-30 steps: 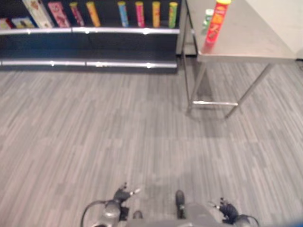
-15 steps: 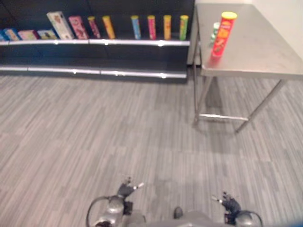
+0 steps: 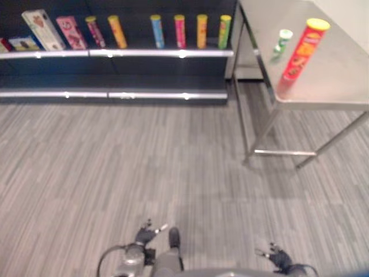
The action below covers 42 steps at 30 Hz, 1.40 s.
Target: Put the goods on the table back onto the shelves and tidy them up.
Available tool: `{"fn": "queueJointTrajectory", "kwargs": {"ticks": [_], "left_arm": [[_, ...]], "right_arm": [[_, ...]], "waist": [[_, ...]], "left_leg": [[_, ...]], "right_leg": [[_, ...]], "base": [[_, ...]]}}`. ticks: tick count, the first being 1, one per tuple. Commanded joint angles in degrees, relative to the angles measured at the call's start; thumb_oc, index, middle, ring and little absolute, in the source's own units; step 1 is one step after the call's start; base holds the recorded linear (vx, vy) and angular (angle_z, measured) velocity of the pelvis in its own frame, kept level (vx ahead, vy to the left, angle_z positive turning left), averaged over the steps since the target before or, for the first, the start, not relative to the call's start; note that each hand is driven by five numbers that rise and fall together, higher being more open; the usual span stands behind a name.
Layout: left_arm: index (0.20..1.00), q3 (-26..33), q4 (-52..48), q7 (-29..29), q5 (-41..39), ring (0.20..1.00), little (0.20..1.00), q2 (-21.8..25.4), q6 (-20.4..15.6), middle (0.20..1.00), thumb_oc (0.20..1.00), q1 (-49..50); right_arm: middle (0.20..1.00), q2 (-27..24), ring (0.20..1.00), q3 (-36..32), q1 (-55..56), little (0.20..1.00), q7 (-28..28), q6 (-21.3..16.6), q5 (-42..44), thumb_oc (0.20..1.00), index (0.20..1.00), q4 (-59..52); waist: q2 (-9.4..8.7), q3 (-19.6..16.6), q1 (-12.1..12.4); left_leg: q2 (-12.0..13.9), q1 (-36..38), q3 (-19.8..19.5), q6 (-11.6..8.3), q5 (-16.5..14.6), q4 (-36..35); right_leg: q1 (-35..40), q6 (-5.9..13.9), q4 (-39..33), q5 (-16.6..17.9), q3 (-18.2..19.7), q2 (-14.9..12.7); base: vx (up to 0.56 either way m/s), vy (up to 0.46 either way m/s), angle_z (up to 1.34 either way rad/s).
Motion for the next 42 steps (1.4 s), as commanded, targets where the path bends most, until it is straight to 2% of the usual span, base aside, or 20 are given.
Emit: {"fn": "queueJointTrajectory", "kwargs": {"ticks": [1,5,7,8,11,14,17,19,21,22,23,24,25,29,31,32,33,35,40,42], "left_arm": [[1.0,1.4,-1.9,0.3,1.1,1.0,1.0,2.8,-1.6,1.0,1.0,-0.3],[1.0,1.6,-2.0,0.2,1.0,1.0,1.0,3.8,-1.6,1.0,1.0,-0.6],[1.0,1.4,-1.4,-0.3,0.3,1.0,1.0,3.4,-1.2,1.0,1.0,-1.4],[1.0,1.4,-1.4,-0.3,0.3,1.0,1.0,3.3,-1.2,1.0,1.0,-1.4],[1.0,0.5,0.1,-0.8,0.7,1.0,1.0,1.7,-0.9,1.0,1.0,-2.5],[1.0,-0.1,0.7,-1.5,1.4,1.0,1.0,0.6,-0.8,1.0,1.0,-2.8],[1.0,-0.4,1.2,-1.8,1.8,1.0,1.0,0.0,-0.5,1.0,1.0,-2.6],[1.0,-0.7,2.0,-2.0,2.8,1.0,1.0,-0.3,0.1,1.0,1.0,-2.0],[1.0,-0.9,2.4,-2.2,2.9,1.0,1.0,-0.9,0.3,1.0,1.0,-1.4],[1.0,-0.4,2.2,-2.3,2.4,1.0,1.0,-1.2,0.4,1.0,1.0,-0.6],[1.0,-0.4,2.2,-2.3,2.4,1.0,1.0,-1.2,0.4,1.0,1.0,-0.6],[1.0,-0.4,1.4,-2.1,2.2,1.0,1.0,-1.1,0.2,1.0,1.0,-0.7],[1.0,0.1,1.1,-1.5,2.6,1.0,1.0,-0.4,0.6,1.0,1.0,-0.9],[1.0,0.5,0.4,-1.3,1.3,1.0,1.0,-0.4,0.4,1.0,1.0,-0.4],[1.0,0.3,0.3,-1.2,1.4,1.0,1.0,-0.6,0.0,1.0,1.0,0.5],[1.0,0.3,0.3,-1.2,1.4,1.0,1.0,-0.6,0.0,1.0,1.0,0.5],[1.0,0.0,0.6,-0.9,2.0,1.0,1.0,-0.6,-0.2,1.0,1.0,1.0],[1.0,-0.2,0.8,-0.7,2.0,1.0,1.0,-0.8,-0.6,1.0,1.0,1.1],[1.0,1.0,1.7,0.1,2.5,1.0,1.0,-0.2,-1.2,1.0,1.0,1.7],[1.0,2.1,0.9,0.9,2.4,1.0,1.0,1.1,-1.4,1.0,1.0,1.3]], "right_arm": [[1.0,-1.5,1.0,-1.2,-3.4,1.0,0.4,-1.4,1.2,1.0,1.0,-5.3],[1.0,-1.8,1.0,-1.3,-3.4,1.0,0.5,-1.4,2.6,1.0,1.0,-6.8],[1.0,-2.0,1.0,-0.8,-4.1,1.0,0.6,-1.9,4.4,1.0,1.0,-6.8],[1.0,-2.0,1.0,-0.8,-4.1,1.0,0.6,-1.9,4.4,1.0,1.0,-6.8],[1.0,-2.1,1.0,-1.3,-3.6,1.0,0.1,-2.6,5.9,1.0,1.0,-4.9],[1.0,-2.1,1.0,-2.2,-1.8,1.0,0.4,-2.7,6.1,1.0,1.0,-3.6],[1.0,-2.3,1.0,-2.4,-0.9,1.0,0.4,-2.6,5.4,1.0,1.0,-2.8],[1.0,-2.6,1.0,-2.6,-0.1,1.0,0.6,-2.4,4.6,1.0,1.0,-3.1],[1.0,-2.6,1.0,-2.7,0.0,1.0,0.8,-2.0,4.7,1.0,1.0,-3.1],[1.0,-4.2,1.0,-3.2,-0.7,1.0,0.8,-2.4,5.3,1.0,1.0,-3.5],[1.0,-4.1,1.0,-3.2,-0.7,1.0,0.8,-2.4,5.3,1.0,1.0,-3.5],[1.0,-4.6,1.0,-3.3,-1.1,1.0,0.7,-2.8,5.6,1.0,1.0,-4.2],[1.0,-5.2,1.0,-2.9,-2.0,1.0,-0.2,-2.5,5.5,1.0,1.0,-4.8],[1.0,-4.9,1.0,-1.5,-3.1,1.0,-0.2,-2.2,5.4,1.0,1.0,-5.8],[1.0,-4.7,1.0,0.1,-4.3,1.0,0.0,-2.1,3.6,1.0,1.0,-6.6],[1.0,-4.7,1.0,0.1,-4.3,1.0,0.0,-2.1,3.6,1.0,1.0,-6.6],[1.0,-4.6,1.0,0.5,-4.5,1.0,-0.2,-2.3,2.2,1.0,1.0,-6.9],[1.0,-4.5,1.0,0.3,-4.6,1.0,-0.6,-2.4,1.5,1.0,1.0,-6.7],[1.0,-3.6,1.0,-0.4,-3.7,1.0,-1.0,-1.9,-0.6,1.0,1.0,-5.0],[1.0,-2.6,1.0,-0.3,-4.3,1.0,-0.5,-1.2,-1.6,1.0,1.0,-4.1]], "waist": [[-1.82,-0.3,0.0],[-1.92,-0.4,-2.2],[-1.23,1.3,-4.5],[-1.14,1.7,-4.6],[-1.19,3.0,-7.1],[-0.51,2.6,-9.2],[0.26,2.1,-10.1],[1.09,0.4,-10.4],[1.8,-0.1,-10.8],[3.28,-0.6,-11.1],[3.13,-0.7,-11.2],[2.71,-0.1,-10.7],[0.97,1.1,-9.1],[-0.5,1.6,-6.0],[-0.5,1.5,-3.5],[-0.65,1.5,-3.5],[0.36,0.8,-1.8],[1.4,0.4,-0.7],[1.5,0.6,0.3],[1.31,1.0,0.4]], "left_leg": [[4.2,-3.0,0.6,-8.09,-7.6,8.0],[2.3,0.2,1.5,-5.88,-10.8,7.1],[-1.0,5.5,0.2,-3.51,-13.6,5.4],[-0.9,5.9,0.1,-3.53,-13.8,5.4],[-5.3,13.4,-4.7,-1.78,-17.9,5.0],[-6.5,18.8,-9.3,-1.94,-20.1,5.7],[-6.2,22.3,-11.6,-2.88,-21.0,6.6],[-4.7,25.2,-12.2,-5.14,-20.8,9.2],[-3.8,25.7,-12.7,-6.47,-19.0,12.0],[-2.4,18.8,-10.0,-12.57,-7.9,31.3],[-2.5,18.7,-10.0,-12.54,-7.8,31.2],[-2.9,15.1,-9.1,-13.81,-5.0,39.0],[-1.9,9.3,-5.4,-12.33,-4.9,50.8],[-0.2,2.4,-3.8,-8.2,-9.5,47.9],[2.0,-1.0,-4.4,-6.97,-12.6,30.0],[1.8,-0.9,-4.3,-6.96,-12.4,29.7],[3.3,-2.0,-6.8,-8.02,-8.7,11.3],[4.9,-4.3,-10.6,-10.12,-3.3,0.8],[7.5,-7.0,-11.5,-12.84,0.3,1.3],[8.9,-4.7,-6.2,-12.96,-2.5,6.3]], "right_leg": [[-1.3,3.28,-10.5,21.8,-1.4,-5.7],[-6.0,3.28,-12.7,16.7,-1.8,-0.4],[-12.8,2.76,-13.6,7.3,-1.2,9.0],[-12.4,2.75,-13.4,7.1,-1.3,9.1],[-16.8,1.12,-15.7,7.7,-0.7,18.0],[-18.7,0.55,-16.5,9.1,-3.4,20.2],[-19.7,0.47,-15.7,10.2,-7.3,20.1],[-20.1,-1.51,-12.9,8.4,-15.2,18.8],[-19.2,-2.84,-11.5,7.6,-14.8,18.7],[-16.0,-4.62,-11.6,6.0,-11.8,18.1],[-16.1,-4.6,-11.6,6.1,-11.8,17.9],[-14.1,-5.69,-12.0,5.1,-10.5,17.7],[-8.8,-7.01,-14.4,3.5,-8.2,16.8],[-1.9,-6.85,-17.8,1.6,-4.8,15.6],[2.2,-5.06,-19.0,-0.8,-2.8,14.2],[2.2,-5.04,-19.0,-0.7,-2.7,14.1],[5.0,-3.45,-20.5,-2.2,-1.5,13.6],[6.5,-2.29,-20.3,-3.3,0.2,12.6],[9.2,2.17,-20.1,-4.9,3.8,6.8],[6.1,3.28,-19.2,-0.1,5.4,1.9]], "base": [[0.25,0.124,-0.24],[0.29,0.19,-0.02],[0.44,0.349,-0.08],[0.44,0.286,-0.16],[0.58,0.179,0.26],[0.66,0.023,0.6],[0.42,-0.057,0.81],[0.68,-0.17,0.61],[0.68,-0.091,1.18],[0.77,-0.065,0.93],[0.71,-0.078,0.25],[0.45,-0.116,-0.09],[0.45,-0.117,-0.26],[0.55,-0.017,-0.71],[0.53,0.163,-0.61],[0.76,0.301,-0.88],[0.63,0.242,-1.11],[0.73,0.265,-1.23],[0.44,0.29,-0.95],[0.5,0.528,-1.49]]}}
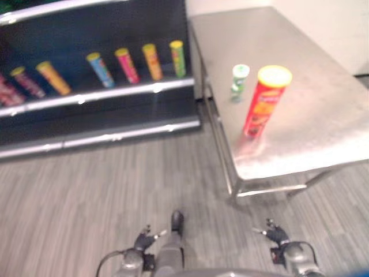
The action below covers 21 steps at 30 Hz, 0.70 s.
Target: Put the goods on the table back onto the shelves and tidy them up.
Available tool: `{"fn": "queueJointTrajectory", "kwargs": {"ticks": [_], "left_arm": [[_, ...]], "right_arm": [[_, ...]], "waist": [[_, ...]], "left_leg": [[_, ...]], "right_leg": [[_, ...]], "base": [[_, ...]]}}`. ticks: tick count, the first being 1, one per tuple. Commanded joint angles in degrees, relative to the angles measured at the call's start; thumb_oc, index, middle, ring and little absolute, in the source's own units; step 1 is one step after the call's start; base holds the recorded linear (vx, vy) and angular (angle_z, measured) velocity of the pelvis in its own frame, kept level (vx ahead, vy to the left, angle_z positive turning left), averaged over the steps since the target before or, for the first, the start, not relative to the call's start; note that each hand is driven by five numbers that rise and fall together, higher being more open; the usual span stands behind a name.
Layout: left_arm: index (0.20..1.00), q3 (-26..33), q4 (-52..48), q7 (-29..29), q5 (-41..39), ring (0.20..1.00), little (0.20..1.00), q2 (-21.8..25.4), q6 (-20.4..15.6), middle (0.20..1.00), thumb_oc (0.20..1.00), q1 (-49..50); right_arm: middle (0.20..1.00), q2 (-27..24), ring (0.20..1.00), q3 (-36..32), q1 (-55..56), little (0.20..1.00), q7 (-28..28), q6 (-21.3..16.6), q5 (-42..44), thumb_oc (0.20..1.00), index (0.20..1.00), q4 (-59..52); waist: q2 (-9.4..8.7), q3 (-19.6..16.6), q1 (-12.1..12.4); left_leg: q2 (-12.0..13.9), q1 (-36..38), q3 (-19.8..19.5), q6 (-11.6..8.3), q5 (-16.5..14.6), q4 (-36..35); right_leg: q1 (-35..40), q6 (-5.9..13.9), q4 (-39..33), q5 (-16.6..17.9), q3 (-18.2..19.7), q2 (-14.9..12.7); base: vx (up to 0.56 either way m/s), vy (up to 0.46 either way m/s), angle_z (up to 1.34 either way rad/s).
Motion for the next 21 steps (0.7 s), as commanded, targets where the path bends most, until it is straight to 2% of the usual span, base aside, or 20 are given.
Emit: {"fn": "queueJointTrajectory", "kwargs": {"ticks": [1,2,3,4,5,6,7,8,9,10,11,12,15,16,21], "left_arm": [[1.0,1.7,-1.7,1.7,1.7,1.0,1.0,3.1,-1.5,1.0,1.0,-1.9],[1.0,1.8,-1.6,1.7,1.7,1.0,1.0,3.5,-1.6,1.0,1.0,-2.4],[1.0,1.8,-1.6,1.7,1.7,1.0,1.0,3.5,-1.6,1.0,1.0,-2.4],[1.0,1.7,-2.3,1.5,1.1,1.0,1.0,4.1,-1.6,1.0,1.0,-3.1],[1.0,1.9,-2.9,1.4,0.7,1.0,1.0,4.6,-1.6,1.0,1.0,-3.5],[1.0,1.3,-3.0,0.9,1.2,1.0,1.0,5.6,-1.6,1.0,1.0,-4.4],[1.0,1.3,-3.0,0.9,1.2,1.0,1.0,5.6,-1.6,1.0,1.0,-4.4],[1.0,1.2,-2.7,1.0,1.7,1.0,1.0,6.6,-1.4,1.0,1.0,-4.9],[1.0,1.2,-2.7,1.0,1.7,1.0,1.0,6.6,-1.4,1.0,1.0,-5.0],[1.0,1.4,-2.3,0.8,1.5,1.0,1.0,7.0,-1.4,1.0,1.0,-5.4],[1.0,1.2,-2.1,0.9,1.9,1.0,1.0,7.2,-1.3,1.0,1.0,-5.9],[1.0,-0.1,-0.7,1.4,4.5,1.0,1.0,7.3,-0.6,1.0,1.0,-7.0],[1.0,-0.5,-1.7,-0.5,3.1,1.0,1.0,7.3,-1.3,1.0,1.0,-7.6],[1.0,-0.6,-1.4,-0.3,3.7,1.0,1.0,7.4,-1.4,1.0,1.0,-8.3],[1.0,-0.7,-2.1,-0.4,4.2,1.0,1.0,7.1,-1.8,1.0,1.0,-8.1]], "right_arm": [[1.0,0.9,1.0,-1.5,0.4,1.0,-0.5,0.6,-1.2,1.0,1.0,-2.8],[1.0,1.0,1.0,-2.1,0.3,1.0,-0.4,0.8,-0.6,1.0,1.0,-1.8],[1.0,1.0,1.0,-2.1,0.3,1.0,-0.4,0.8,-0.6,1.0,1.0,-1.8],[1.0,1.4,1.0,-2.3,0.2,1.0,-0.3,0.6,-0.4,1.0,1.0,-1.3],[1.0,1.5,1.0,-2.2,0.1,1.0,-0.3,0.9,-0.4,1.0,1.0,-0.9],[1.0,1.6,1.0,-3.1,0.5,1.0,-0.2,1.2,0.1,1.0,1.0,0.0],[1.0,1.6,1.0,-3.1,0.5,1.0,-0.2,1.2,0.1,1.0,1.0,0.1],[1.0,1.5,1.0,-3.9,1.2,1.0,-0.4,1.3,0.6,1.0,1.0,0.7],[1.0,1.5,1.0,-3.9,1.2,1.0,-0.4,1.3,0.6,1.0,1.0,0.7],[1.0,1.6,1.0,-4.5,1.1,1.0,-0.6,1.1,1.2,1.0,1.0,1.4],[1.0,1.6,1.0,-4.8,1.1,1.0,-0.7,0.9,1.5,1.0,1.0,2.1],[1.0,1.0,1.0,-5.3,1.3,1.0,-0.8,1.1,1.2,1.0,1.0,4.4],[1.0,0.9,1.0,-6.7,3.5,1.0,-0.4,0.9,3.4,1.0,1.0,4.9],[1.0,1.0,1.0,-7.9,4.0,1.0,-0.7,1.3,3.7,1.0,1.0,6.9],[1.0,0.6,1.0,-10.2,5.5,1.0,-0.9,1.2,4.5,1.0,1.0,8.9]], "waist": [[-2.01,0.6,1.2],[-2.32,0.3,0.8],[-2.23,0.2,0.9],[-2.51,0.0,0.4],[-2.64,-0.5,0.4],[-3.21,-0.7,-0.9],[-3.15,-0.9,-0.9],[-3.76,-1.0,-2.6],[-3.72,-1.2,-2.5],[-4.15,-1.3,-3.3],[-4.24,-1.1,-4.2],[-4.26,-0.3,-5.1],[-4.41,-0.1,-6.3],[-4.92,-0.1,-7.0],[-5.05,-0.9,-7.4]], "left_leg": [[8.0,5.2,4.6,-9.38,-4.2,6.0],[8.2,6.8,6.9,-9.1,-4.7,5.0],[8.3,6.7,7.0,-9.12,-4.6,5.0],[8.0,8.1,9.0,-8.6,-5.4,4.2],[7.9,8.6,10.1,-7.87,-6.0,4.0],[7.3,10.7,12.4,-6.87,-7.1,3.4],[7.4,10.5,12.4,-6.88,-7.1,3.4],[6.4,12.4,14.2,-5.59,-8.2,2.4],[6.4,12.2,14.2,-5.6,-8.1,2.4],[5.7,13.2,15.5,-4.68,-9.1,2.0],[4.5,14.1,16.3,-3.51,-10.3,1.8],[3.3,13.8,16.1,-2.89,-10.9,2.4],[2.1,15.5,15.5,-2.28,-10.7,1.7],[1.8,16.8,16.9,-2.37,-11.4,1.0],[2.1,18.0,18.1,-2.54,-11.9,0.4]], "right_leg": [[-7.7,12.11,3.2,3.5,-1.9,-19.8],[-10.2,12.11,4.5,7.5,-1.9,-20.7],[-10.4,12.11,4.5,7.6,-1.8,-20.6],[-11.9,12.11,5.6,9.5,-2.6,-21.6],[-13.3,12.11,6.6,12.0,-3.8,-22.3],[-14.8,12.11,8.0,15.5,-5.6,-21.8],[-15.0,12.11,8.1,15.6,-5.5,-21.7],[-16.3,12.11,7.3,14.8,-5.9,-19.0],[-16.6,12.11,7.3,14.8,-5.8,-19.0],[-17.4,12.11,6.5,12.7,-6.4,-17.0],[-20.2,12.11,6.1,9.4,-6.8,-13.7],[-19.7,12.11,5.0,7.7,-7.7,-10.8],[-20.4,12.03,5.8,6.1,-6.3,-9.4],[-20.4,12.11,4.2,7.4,-6.9,-9.6],[-19.7,12.09,2.3,7.5,-7.7,-9.4]], "base": [[0.35,0.398,-1.87],[0.13,0.183,-1.57],[0.15,0.19,-1.16],[0.13,0.173,-0.99],[0.27,0.333,-1.22],[0.18,0.227,-0.89],[0.2,0.298,-0.44],[0.06,0.137,-0.03],[0.09,0.245,0.05],[0.03,0.247,-0.08],[0.04,0.321,-0.35],[0.02,0.214,-0.37],[0.12,0.136,-0.15],[0.07,0.081,0.06],[0.06,0.011,-0.16]]}}
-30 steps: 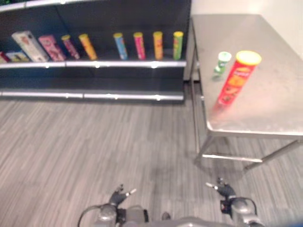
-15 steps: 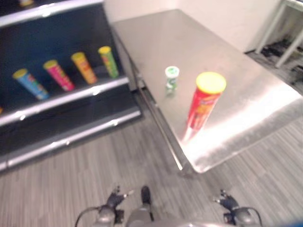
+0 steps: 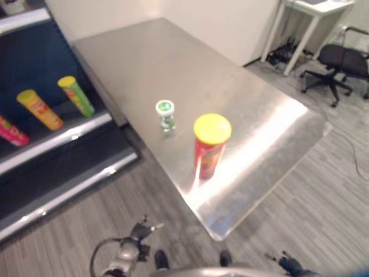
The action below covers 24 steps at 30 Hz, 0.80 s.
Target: Put the goods on the table back onto the shelves and tidy them up.
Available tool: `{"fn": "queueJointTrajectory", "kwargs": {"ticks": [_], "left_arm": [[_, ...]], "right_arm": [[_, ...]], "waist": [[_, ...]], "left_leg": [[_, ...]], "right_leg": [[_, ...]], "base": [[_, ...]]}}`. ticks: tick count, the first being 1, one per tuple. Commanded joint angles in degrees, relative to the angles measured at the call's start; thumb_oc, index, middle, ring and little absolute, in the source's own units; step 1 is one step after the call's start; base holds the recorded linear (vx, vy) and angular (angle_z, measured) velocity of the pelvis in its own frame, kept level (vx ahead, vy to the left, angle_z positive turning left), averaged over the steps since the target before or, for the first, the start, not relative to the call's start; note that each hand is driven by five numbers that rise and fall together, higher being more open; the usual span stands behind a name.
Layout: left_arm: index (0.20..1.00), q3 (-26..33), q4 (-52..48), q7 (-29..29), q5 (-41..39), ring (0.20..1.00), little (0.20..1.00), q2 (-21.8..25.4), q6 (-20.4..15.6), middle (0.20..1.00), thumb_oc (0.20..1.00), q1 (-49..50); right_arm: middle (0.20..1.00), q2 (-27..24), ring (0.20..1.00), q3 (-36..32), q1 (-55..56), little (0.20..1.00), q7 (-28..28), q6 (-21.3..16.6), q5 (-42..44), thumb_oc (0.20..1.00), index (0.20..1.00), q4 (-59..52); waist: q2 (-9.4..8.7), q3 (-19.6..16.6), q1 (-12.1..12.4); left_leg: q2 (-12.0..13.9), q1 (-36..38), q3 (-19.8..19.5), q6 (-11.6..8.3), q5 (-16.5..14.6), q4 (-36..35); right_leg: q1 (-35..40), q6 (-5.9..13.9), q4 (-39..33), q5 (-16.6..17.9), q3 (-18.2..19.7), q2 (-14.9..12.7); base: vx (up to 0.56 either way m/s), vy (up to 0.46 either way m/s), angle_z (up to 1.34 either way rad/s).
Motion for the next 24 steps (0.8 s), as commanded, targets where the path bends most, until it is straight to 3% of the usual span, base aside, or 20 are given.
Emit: {"fn": "queueJointTrajectory", "kwargs": {"ticks": [1,4,5,6,9,10,12,18,24], "left_arm": [[1.0,1.8,-1.8,0.2,1.4,1.0,1.0,2.4,-2.2,1.0,1.0,-2.1],[1.0,2.9,-2.5,0.6,1.0,1.0,1.0,2.1,-2.1,1.0,1.0,-1.3],[1.0,4.3,-3.5,0.3,2.0,1.0,1.0,2.1,-1.8,1.0,1.0,0.3],[1.0,4.2,-3.5,0.3,2.0,1.0,1.0,2.1,-1.8,1.0,1.0,0.3],[1.0,5.8,-3.3,0.1,3.7,1.0,1.0,1.4,-1.6,1.0,1.0,1.9],[1.0,5.7,-3.3,0.1,3.7,1.0,1.0,1.4,-1.6,1.0,1.0,1.9],[1.0,7.7,-1.6,-0.2,5.4,1.0,1.0,0.5,-1.1,1.0,1.0,2.8],[1.0,8.4,-1.4,-0.8,5.4,1.0,1.0,0.7,-1.5,1.0,1.0,3.6],[1.0,7.1,-1.3,-2.2,5.9,1.0,1.0,0.1,-1.9,1.0,1.0,4.6]], "right_arm": [[1.0,-0.7,1.0,-3.7,0.5,1.0,-2.0,-1.2,4.5,1.0,1.0,0.5],[1.0,-3.8,1.0,-9.8,1.0,1.0,-4.0,-2.4,7.3,1.0,1.0,-3.5],[1.0,-7.9,1.0,-15.6,2.8,1.0,-6.4,-3.4,6.7,1.0,1.0,-11.5],[1.0,-7.9,1.0,-15.7,2.8,1.0,-6.4,-3.4,6.7,1.0,1.0,-11.5],[1.0,-16.1,1.0,-22.5,4.1,1.0,-9.8,-5.0,2.3,1.0,1.0,-28.8],[1.0,-16.1,1.0,-22.6,4.1,1.0,-9.8,-5.0,2.3,1.0,1.0,-28.8],[1.0,-27.2,1.0,-31.9,1.9,1.0,-11.4,-10.0,-2.4,1.0,1.0,-52.5],[1.0,-37.0,1.0,-31.3,-5.8,1.0,-4.8,-14.9,1.8,1.0,1.0,-70.9],[1.0,-41.4,1.0,-18.5,-17.7,1.0,5.5,-15.2,10.6,1.0,1.0,-82.1]], "waist": [[-1.29,1.5,-0.6],[-1.1,1.2,-1.5],[-0.83,1.0,-2.1],[-0.84,0.8,-2.0],[-0.46,0.5,-2.7],[-0.46,0.4,-2.7],[-0.26,0.3,-3.0],[-0.57,-0.3,-1.5],[-1.06,-1.0,1.0]], "left_leg": [[-3.0,3.6,1.9,-1.3,-8.7,3.1],[-2.6,4.1,2.8,-1.58,-9.0,3.2],[-2.4,4.8,3.3,-1.73,-9.4,3.2],[-2.4,4.6,3.4,-1.74,-9.3,3.2],[-2.3,5.0,3.4,-1.83,-9.6,3.2],[-2.3,5.0,3.4,-1.83,-9.6,3.2],[-2.1,5.6,3.4,-1.86,-10.4,3.6],[-1.7,5.6,3.0,-2.25,-10.2,3.8],[-1.6,5.1,2.3,-2.57,-9.1,3.2]], "right_leg": [[-1.4,5.28,-2.4,2.6,1.2,1.0],[-1.3,5.28,-2.7,2.6,1.7,1.1],[-0.8,5.28,-2.9,2.4,1.7,1.0],[-1.1,5.28,-2.9,2.6,1.8,1.0],[-1.1,5.28,-2.8,2.5,1.9,0.8],[-1.1,5.28,-2.8,2.5,1.9,0.8],[-0.9,5.28,-2.6,2.0,2.4,0.6],[-0.6,5.28,-2.6,1.8,1.7,0.2],[-0.2,5.28,-3.0,1.7,0.3,-0.3]], "base": [[0.03,0.036,-0.21],[0.03,0.034,-0.2],[0.03,0.022,-0.33],[0.05,0.024,-0.26],[0.01,0.022,-0.13],[0.0,0.03,-0.09],[0.01,0.024,-0.16],[0.0,-0.004,-0.05],[0.0,-0.002,0.11]]}}
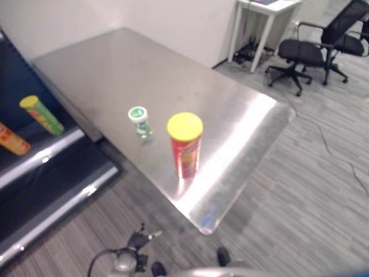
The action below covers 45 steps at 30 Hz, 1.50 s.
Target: Put the goods on the table back onto the shelves and tidy them up.
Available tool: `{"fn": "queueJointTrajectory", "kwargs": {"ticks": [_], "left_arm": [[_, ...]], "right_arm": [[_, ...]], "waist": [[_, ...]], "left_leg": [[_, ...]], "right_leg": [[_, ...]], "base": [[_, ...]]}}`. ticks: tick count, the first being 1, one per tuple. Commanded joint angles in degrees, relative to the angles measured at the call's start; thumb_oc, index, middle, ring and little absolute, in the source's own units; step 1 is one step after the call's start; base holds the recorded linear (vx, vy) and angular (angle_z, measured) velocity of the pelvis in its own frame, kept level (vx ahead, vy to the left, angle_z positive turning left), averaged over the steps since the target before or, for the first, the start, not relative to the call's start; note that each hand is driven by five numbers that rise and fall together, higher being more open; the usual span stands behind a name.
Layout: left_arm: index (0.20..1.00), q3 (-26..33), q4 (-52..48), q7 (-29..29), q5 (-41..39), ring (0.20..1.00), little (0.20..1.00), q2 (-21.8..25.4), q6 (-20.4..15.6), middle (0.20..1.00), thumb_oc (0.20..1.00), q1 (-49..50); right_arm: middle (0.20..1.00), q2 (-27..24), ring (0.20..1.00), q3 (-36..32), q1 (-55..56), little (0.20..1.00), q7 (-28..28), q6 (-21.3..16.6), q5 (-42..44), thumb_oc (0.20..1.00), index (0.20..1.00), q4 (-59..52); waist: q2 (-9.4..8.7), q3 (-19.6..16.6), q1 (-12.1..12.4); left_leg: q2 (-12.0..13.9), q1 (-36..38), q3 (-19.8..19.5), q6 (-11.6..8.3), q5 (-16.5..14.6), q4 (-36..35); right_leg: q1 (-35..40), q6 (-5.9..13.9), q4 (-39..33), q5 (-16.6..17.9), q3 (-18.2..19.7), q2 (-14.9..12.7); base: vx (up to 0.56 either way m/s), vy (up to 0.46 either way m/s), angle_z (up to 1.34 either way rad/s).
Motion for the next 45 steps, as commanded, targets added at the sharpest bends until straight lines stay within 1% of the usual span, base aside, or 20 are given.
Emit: {"fn": "queueJointTrajectory", "kwargs": {"ticks": [1,5,6,9,13,14,16,18,19,21,22,24,31,32,34,39,41,45], "left_arm": [[1.0,0.4,1.5,-0.6,1.3,1.0,1.0,2.1,-1.7,1.0,1.0,-2.8],[1.0,0.4,2.0,-0.7,0.8,1.0,1.0,1.9,-1.7,1.0,1.0,-2.8],[1.0,0.5,2.3,-0.7,0.5,1.0,1.0,1.9,-1.7,1.0,1.0,-2.6],[1.0,0.7,2.9,-0.6,0.1,1.0,1.0,1.9,-1.6,1.0,1.0,-2.6],[1.0,0.4,3.6,-0.6,-0.3,1.0,1.0,1.8,-1.7,1.0,1.0,-2.8],[1.0,0.5,3.7,-0.6,-0.3,1.0,1.0,1.7,-1.7,1.0,1.0,-2.8],[1.0,0.4,4.3,-0.9,-0.1,1.0,1.0,1.8,-1.7,1.0,1.0,-3.0],[1.0,0.1,4.5,-1.1,0.0,1.0,1.0,1.7,-1.8,1.0,1.0,-2.9],[1.0,0.2,4.5,-1.1,0.0,1.0,1.0,1.6,-1.8,1.0,1.0,-2.9],[1.0,0.0,4.3,-1.2,0.3,1.0,1.0,1.7,-1.8,1.0,1.0,-2.9],[1.0,0.0,4.3,-1.2,0.3,1.0,1.0,1.6,-1.8,1.0,1.0,-2.9],[1.0,-0.3,4.4,-1.1,0.3,1.0,1.0,1.6,-1.8,1.0,1.0,-3.2],[1.0,-0.4,4.4,-0.8,0.0,1.0,1.0,1.5,-1.7,1.0,1.0,-3.6],[1.0,-0.6,4.5,-0.6,-0.2,1.0,1.0,1.4,-1.7,1.0,1.0,-3.8],[1.0,-0.6,4.7,-0.5,-0.1,1.0,1.0,1.4,-1.7,1.0,1.0,-3.8],[1.0,-0.3,5.1,-0.1,-0.3,1.0,1.0,1.5,-1.6,1.0,1.0,-3.6],[1.0,0.0,5.5,0.2,-0.3,1.0,1.0,1.6,-1.7,1.0,1.0,-3.2],[1.0,0.3,5.6,0.3,-0.3,1.0,1.0,1.7,-1.8,1.0,1.0,-2.9]], "right_arm": [[1.0,-3.6,1.0,4.0,-7.5,1.0,6.1,-2.1,7.8,1.0,1.0,-3.9],[1.0,-5.4,1.0,13.9,-14.6,1.0,10.4,-0.7,12.0,1.0,1.0,-4.8],[1.0,-7.4,1.0,17.7,-17.1,1.0,11.7,-0.1,11.9,1.0,1.0,-5.3],[1.0,-9.6,1.0,24.2,-21.9,1.0,13.3,1.0,11.9,1.0,1.0,-4.3],[1.0,-11.9,1.0,33.1,-29.1,1.0,15.7,2.0,13.9,1.0,1.0,-3.3],[1.0,-11.9,1.0,33.4,-29.5,1.0,15.7,2.0,13.9,1.0,1.0,-3.2],[1.0,-14.1,1.0,39.4,-33.6,1.0,18.8,2.9,16.3,1.0,1.0,-4.8],[1.0,-15.2,1.0,42.4,-35.5,1.0,19.6,3.3,16.7,1.0,1.0,-5.2],[1.0,-15.1,1.0,42.7,-35.8,1.0,19.6,3.3,16.7,1.0,1.0,-5.1],[1.0,-16.0,1.0,46.6,-38.0,1.0,20.2,4.0,15.9,1.0,1.0,-4.5],[1.0,-16.0,1.0,46.8,-38.1,1.0,20.2,4.0,15.9,1.0,1.0,-4.5],[1.0,-15.9,1.0,50.3,-40.8,1.0,20.1,4.5,14.4,1.0,1.0,-3.2],[1.0,-14.3,1.0,53.6,-43.7,1.0,19.6,5.1,12.4,1.0,1.0,-1.0],[1.0,-12.9,1.0,54.6,-44.6,1.0,19.1,5.4,11.0,1.0,1.0,0.7],[1.0,-12.6,1.0,55.2,-45.3,1.0,18.9,5.4,10.4,1.0,1.0,1.3],[1.0,-11.7,1.0,55.1,-46.0,1.0,18.2,5.0,9.4,1.0,1.0,1.8],[1.0,-11.2,1.0,54.1,-46.6,1.0,17.4,4.4,9.1,1.0,1.0,1.9],[1.0,-10.8,1.0,54.2,-46.9,1.0,17.3,4.4,8.7,1.0,1.0,2.4]], "waist": [[-1.63,-0.3,4.2],[-1.84,-0.3,5.4],[-2.0,-0.4,6.0],[-2.09,-0.5,6.8],[-2.27,-0.5,7.5],[-2.2,-0.5,7.4],[-2.48,-0.6,7.8],[-2.59,-0.7,7.9],[-2.52,-0.7,7.8],[-2.66,-0.8,8.2],[-2.62,-0.8,8.1],[-2.77,-0.7,8.5],[-2.84,-0.8,8.8],[-2.83,-0.9,9.2],[-2.81,-0.9,9.3],[-2.77,-1.0,9.6],[-2.8,-1.1,9.9],[-2.86,-1.2,10.1]], "left_leg": [[-1.2,3.7,-0.8,-1.45,-8.8,3.2],[-1.3,3.4,-1.5,-1.55,-8.3,2.7],[-1.4,3.3,-1.6,-1.67,-8.1,2.4],[-1.5,3.2,-2.0,-1.8,-7.9,2.4],[-1.6,3.1,-2.5,-2.0,-7.7,2.3],[-1.6,3.0,-2.5,-2.0,-7.7,2.3],[-1.4,2.8,-2.8,-2.25,-7.6,2.3],[-1.4,2.6,-3.0,-2.39,-7.6,2.4],[-1.4,2.6,-3.0,-2.39,-7.6,2.4],[-1.4,2.5,-3.2,-2.57,-7.5,2.5],[-1.4,2.5,-3.2,-2.57,-7.5,2.5],[-1.3,2.3,-3.6,-2.77,-7.4,2.5],[-1.3,2.3,-4.1,-2.82,-7.4,2.5],[-1.5,2.3,-4.3,-2.82,-7.4,2.6],[-1.5,2.3,-4.4,-2.82,-7.4,2.6],[-1.5,2.4,-4.7,-2.81,-7.4,2.5],[-1.6,2.4,-5.0,-2.81,-7.4,2.5],[-1.7,2.4,-5.3,-2.76,-7.4,2.5]], "right_leg": [[-1.5,4.52,1.9,-2.2,-2.6,0.7],[-1.5,4.52,1.6,-2.2,-3.6,0.4],[-1.4,4.52,1.5,-2.1,-4.1,0.3],[-1.1,4.52,1.6,-2.0,-4.8,0.1],[-0.9,4.52,1.4,-2.0,-5.5,-0.1],[-0.9,4.52,1.4,-2.0,-5.5,-0.1],[-1.0,4.52,1.5,-2.2,-6.0,-0.2],[-0.9,4.52,1.6,-2.2,-6.2,-0.3],[-0.9,4.52,1.6,-2.2,-6.2,-0.3],[-0.8,4.52,1.7,-2.3,-6.4,-0.4],[-0.8,4.52,1.7,-2.3,-6.4,-0.4],[-0.7,4.52,1.8,-2.4,-6.7,-0.6],[-0.3,4.52,1.7,-2.6,-7.1,-0.8],[0.0,4.52,1.7,-2.6,-7.3,-1.0],[0.1,4.52,1.7,-2.7,-7.4,-1.0],[0.3,4.52,1.7,-2.8,-7.8,-1.1],[0.4,4.52,1.6,-2.7,-8.0,-1.2],[0.5,4.52,1.6,-2.8,-8.2,-1.3]], "base": [[0.01,0.001,0.18],[-0.01,-0.005,0.13],[0.01,0.005,0.11],[0.01,0.006,0.05],[0.0,0.001,0.01],[0.01,-0.003,0.07],[0.03,-0.008,0.13],[0.02,-0.008,0.2],[0.02,-0.006,0.17],[0.03,0.0,0.11],[0.03,0.002,0.1],[0.02,-0.003,0.09],[0.01,-0.002,0.03],[0.02,0.001,0.06],[0.01,0.0,0.03],[0.01,0.0,0.12],[0.0,0.001,0.03],[0.0,0.0,0.0]]}}
